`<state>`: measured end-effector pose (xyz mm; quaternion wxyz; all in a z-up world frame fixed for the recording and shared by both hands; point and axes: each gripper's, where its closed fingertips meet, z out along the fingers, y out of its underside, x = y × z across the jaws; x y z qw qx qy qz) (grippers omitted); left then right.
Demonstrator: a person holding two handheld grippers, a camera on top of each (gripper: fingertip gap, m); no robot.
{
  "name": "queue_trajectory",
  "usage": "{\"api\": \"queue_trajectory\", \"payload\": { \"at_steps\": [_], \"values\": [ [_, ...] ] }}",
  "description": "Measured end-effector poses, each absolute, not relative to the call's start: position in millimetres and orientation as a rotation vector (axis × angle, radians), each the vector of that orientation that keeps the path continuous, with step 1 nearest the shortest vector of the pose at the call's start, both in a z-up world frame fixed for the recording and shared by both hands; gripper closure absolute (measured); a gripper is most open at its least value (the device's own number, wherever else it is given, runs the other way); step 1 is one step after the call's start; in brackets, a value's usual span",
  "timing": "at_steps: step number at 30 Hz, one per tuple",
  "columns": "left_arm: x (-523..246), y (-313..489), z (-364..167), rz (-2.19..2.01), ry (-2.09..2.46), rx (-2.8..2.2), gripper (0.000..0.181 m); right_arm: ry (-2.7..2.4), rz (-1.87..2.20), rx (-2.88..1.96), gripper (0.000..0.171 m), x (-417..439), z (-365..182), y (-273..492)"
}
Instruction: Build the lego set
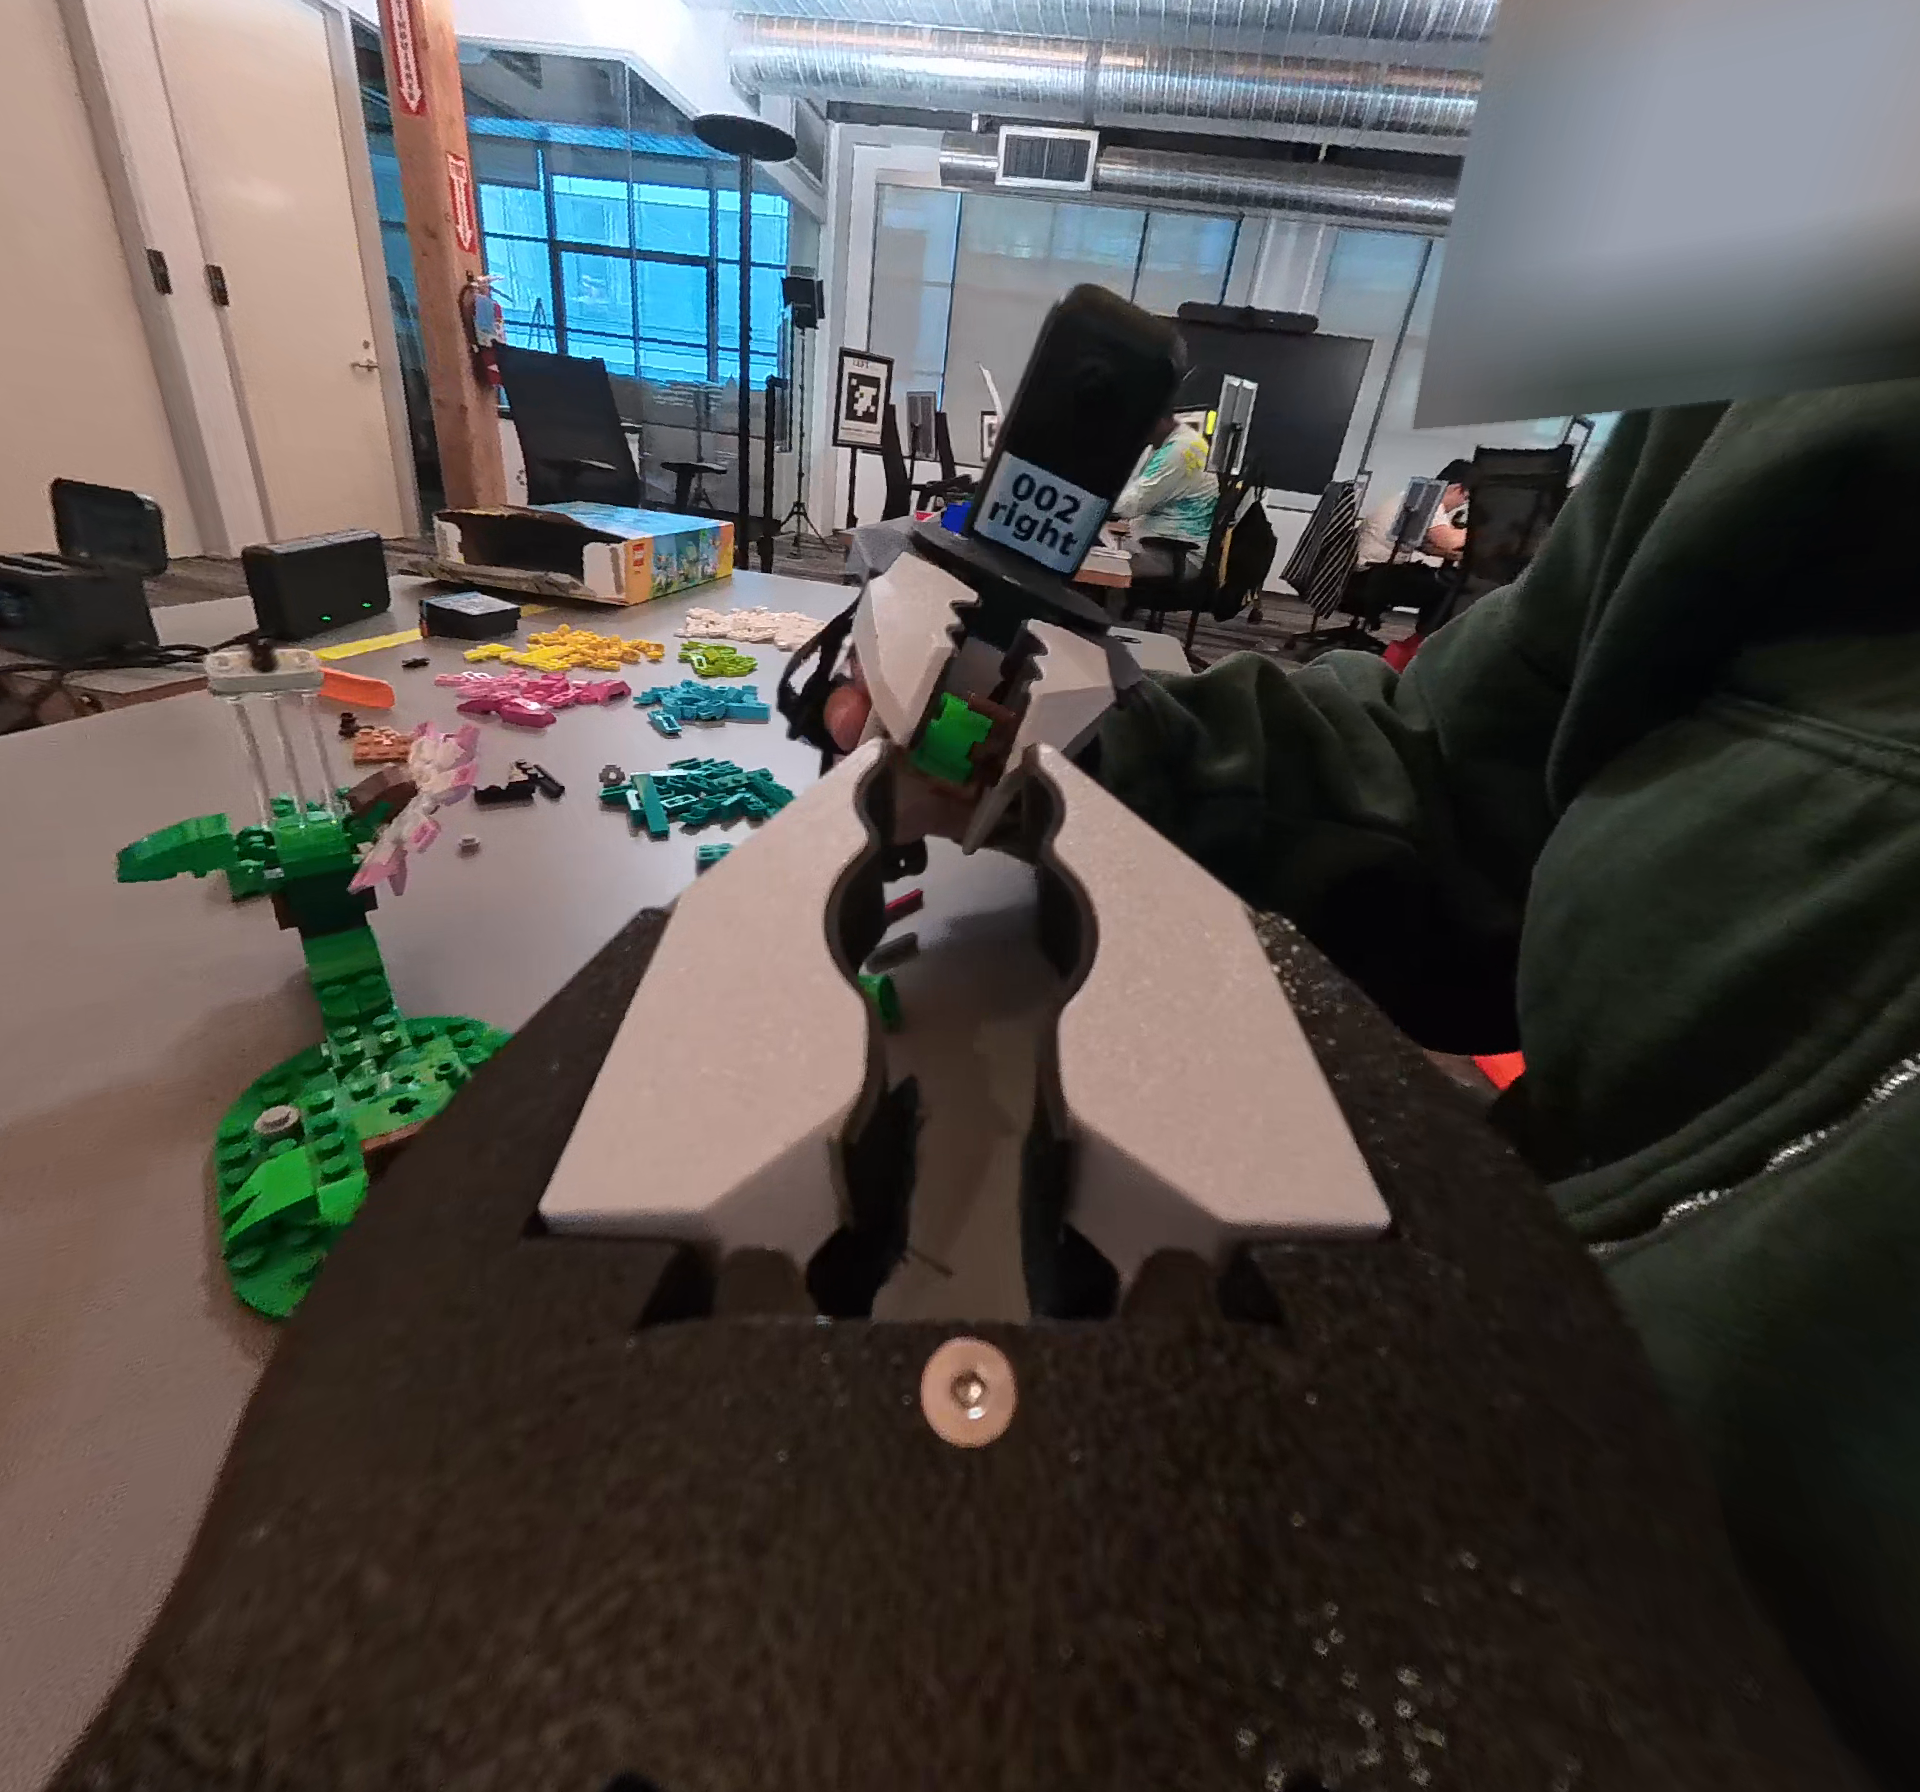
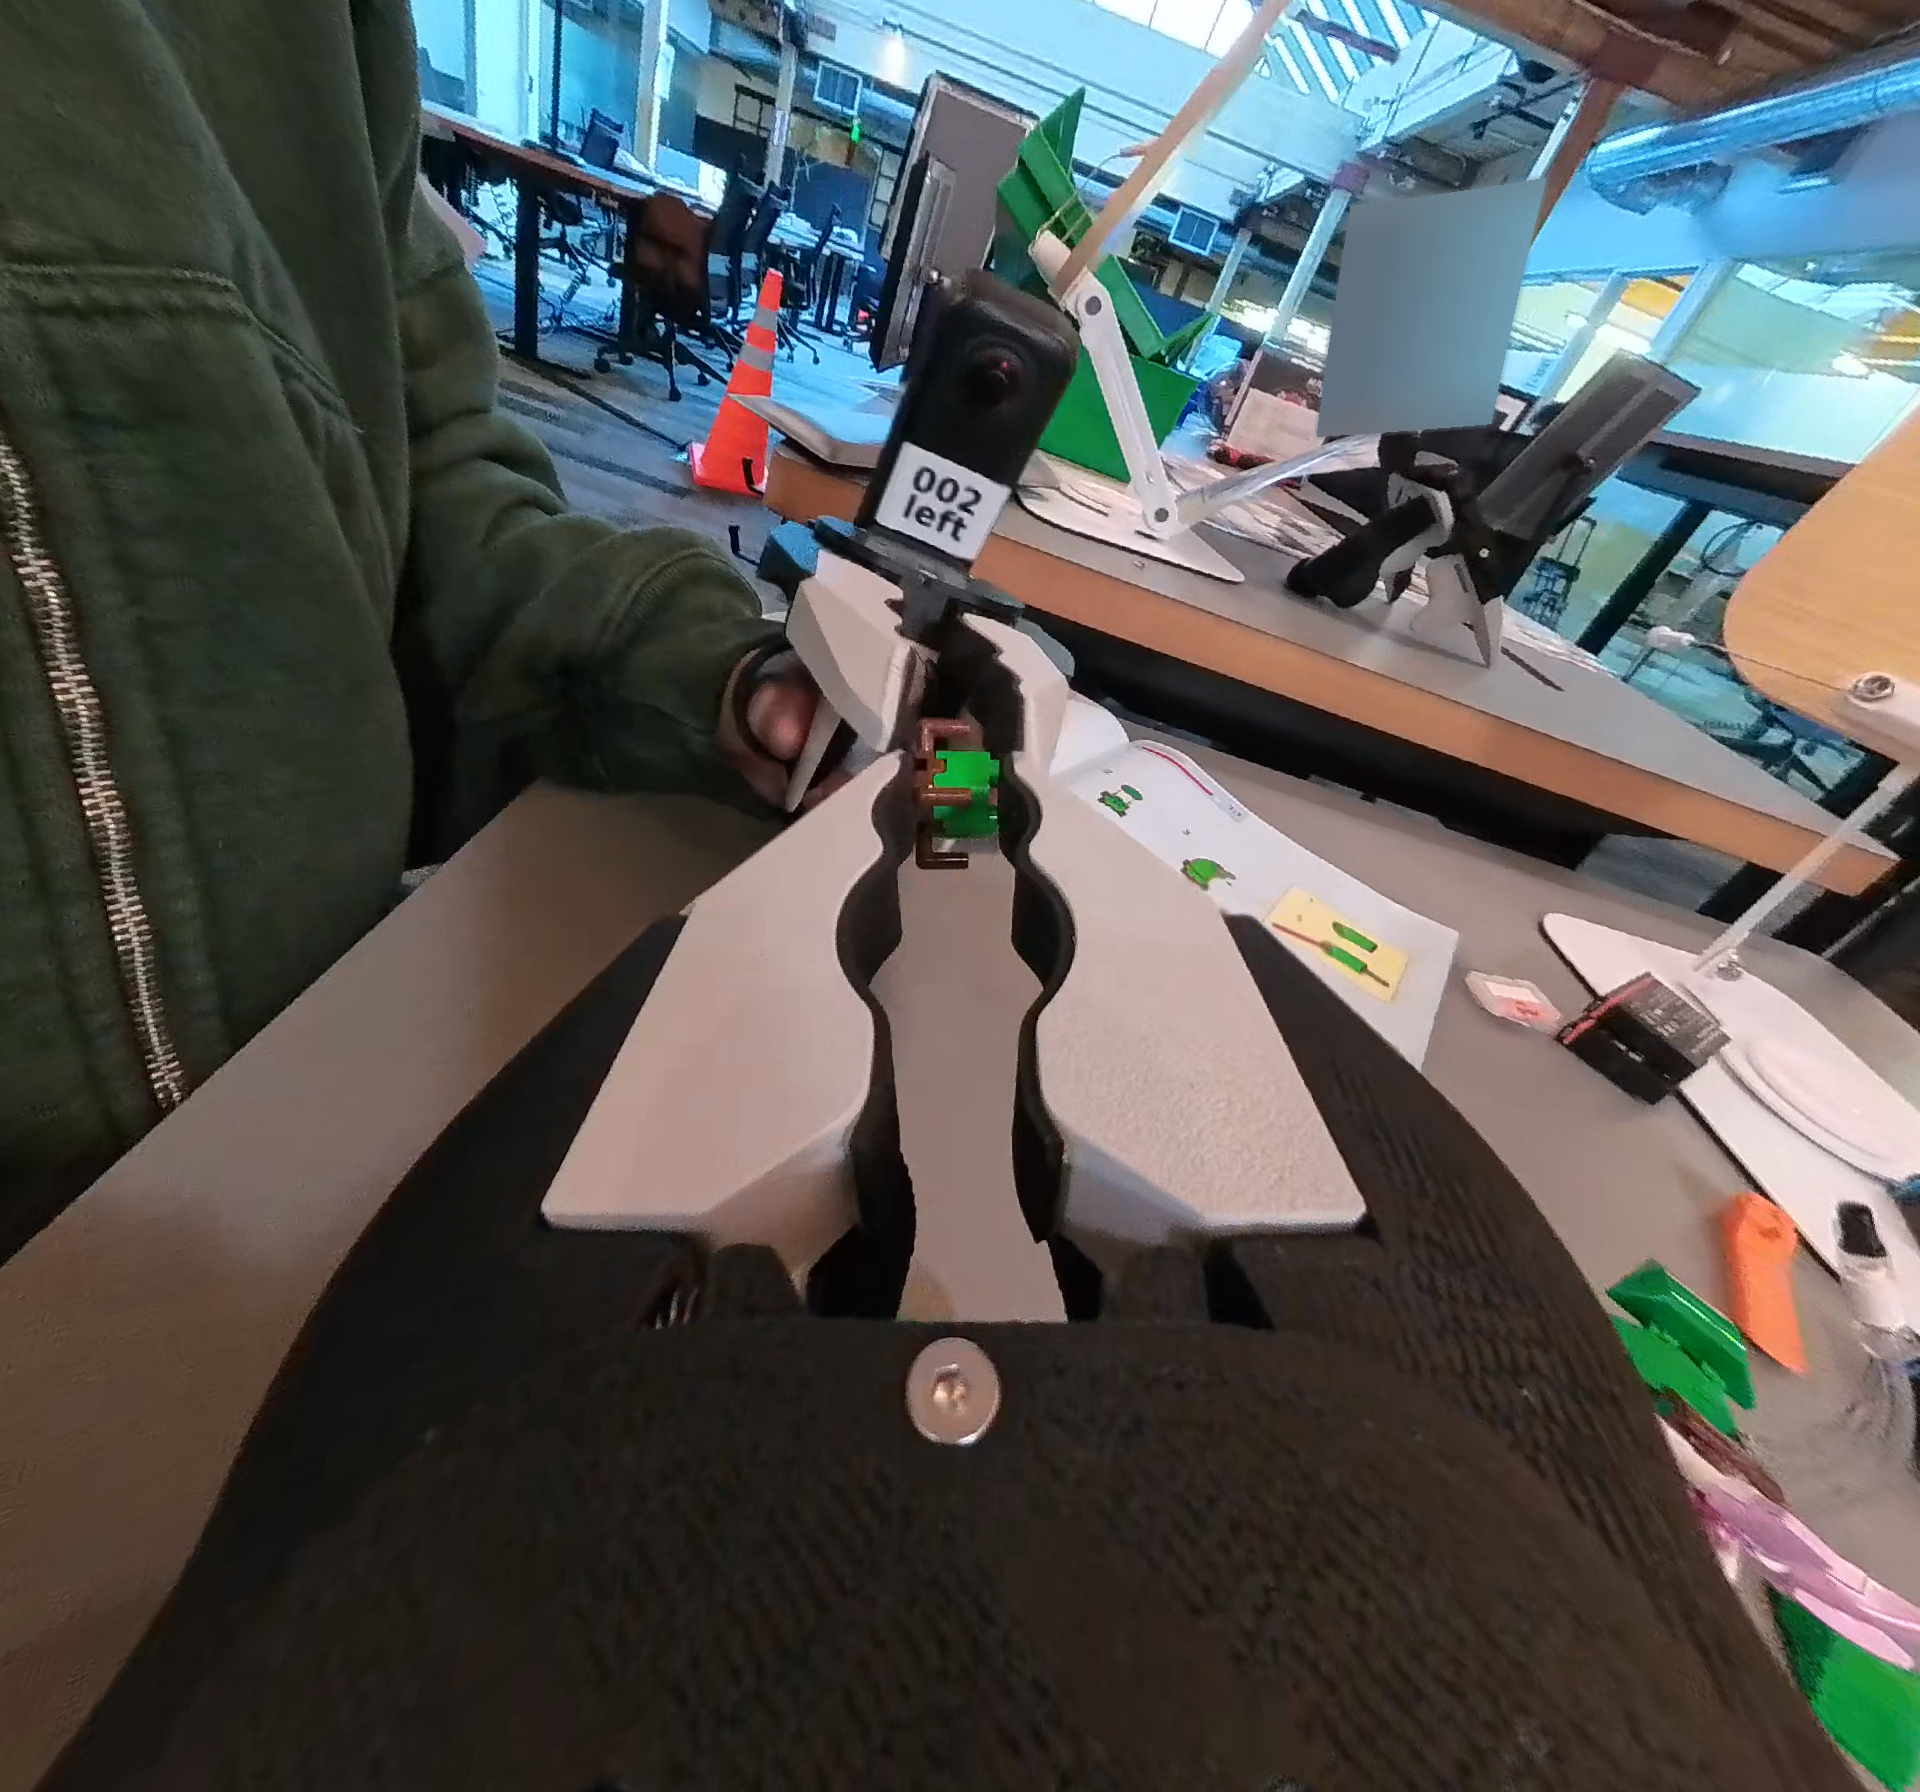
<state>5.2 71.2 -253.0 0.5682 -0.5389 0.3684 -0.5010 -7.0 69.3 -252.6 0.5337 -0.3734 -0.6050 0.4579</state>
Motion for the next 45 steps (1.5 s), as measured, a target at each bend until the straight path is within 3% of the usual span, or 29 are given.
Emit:
{"api": "queue_trajectory", "payload": {
  "at_steps": [17,21,32,45],
  "values": [
    [8,61,-247,-1.094,0.918,-1.183,0.168,-1.358,1.217,-0.848,0.158,-3,-238,65],
    [7,65,-246,-1.089,0.891,-1.190,0.161,-1.374,1.208,-0.849,0.158,-4,-240,64],
    [8,61,-247,-1.045,0.926,-1.166,0.170,-1.387,1.189,-0.845,0.158,-5,-241,63],
    [11,56,-251,-1.027,0.983,-1.158,0.175,-1.470,1.199,-0.886,0.149,2,-246,61]
  ]
}}
